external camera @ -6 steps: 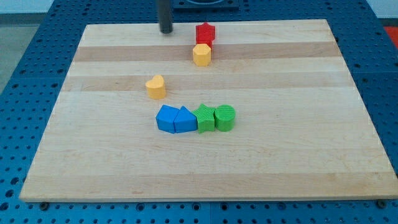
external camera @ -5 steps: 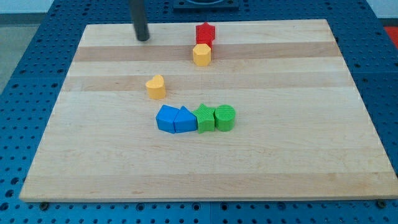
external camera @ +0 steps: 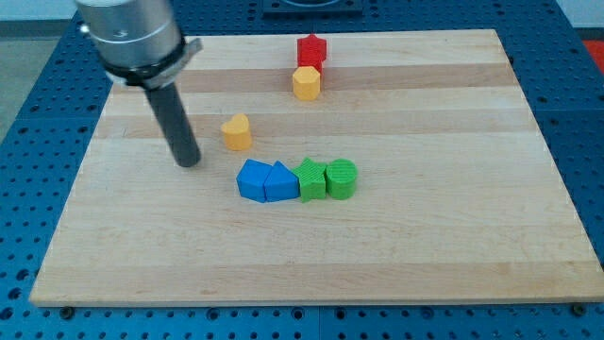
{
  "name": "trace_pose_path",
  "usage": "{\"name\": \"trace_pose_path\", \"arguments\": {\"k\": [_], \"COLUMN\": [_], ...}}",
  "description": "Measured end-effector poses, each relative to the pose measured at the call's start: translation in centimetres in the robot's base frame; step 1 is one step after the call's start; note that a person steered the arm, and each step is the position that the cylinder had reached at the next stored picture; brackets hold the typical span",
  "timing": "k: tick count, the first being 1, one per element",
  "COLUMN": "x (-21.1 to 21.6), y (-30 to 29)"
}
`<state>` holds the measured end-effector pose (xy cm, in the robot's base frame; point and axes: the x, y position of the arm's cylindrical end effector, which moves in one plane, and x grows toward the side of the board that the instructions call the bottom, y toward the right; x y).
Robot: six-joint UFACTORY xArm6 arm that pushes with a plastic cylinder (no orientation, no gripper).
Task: Slide the yellow heart towards the bottom side of the yellow hexagon
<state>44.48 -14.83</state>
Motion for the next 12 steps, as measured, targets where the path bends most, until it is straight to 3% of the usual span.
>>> {"name": "trace_pose_path", "arguments": {"k": [2,7,12], "x": [-0.9,-4.9,-6.4], "y": [4.4,0.5,11.0]}}
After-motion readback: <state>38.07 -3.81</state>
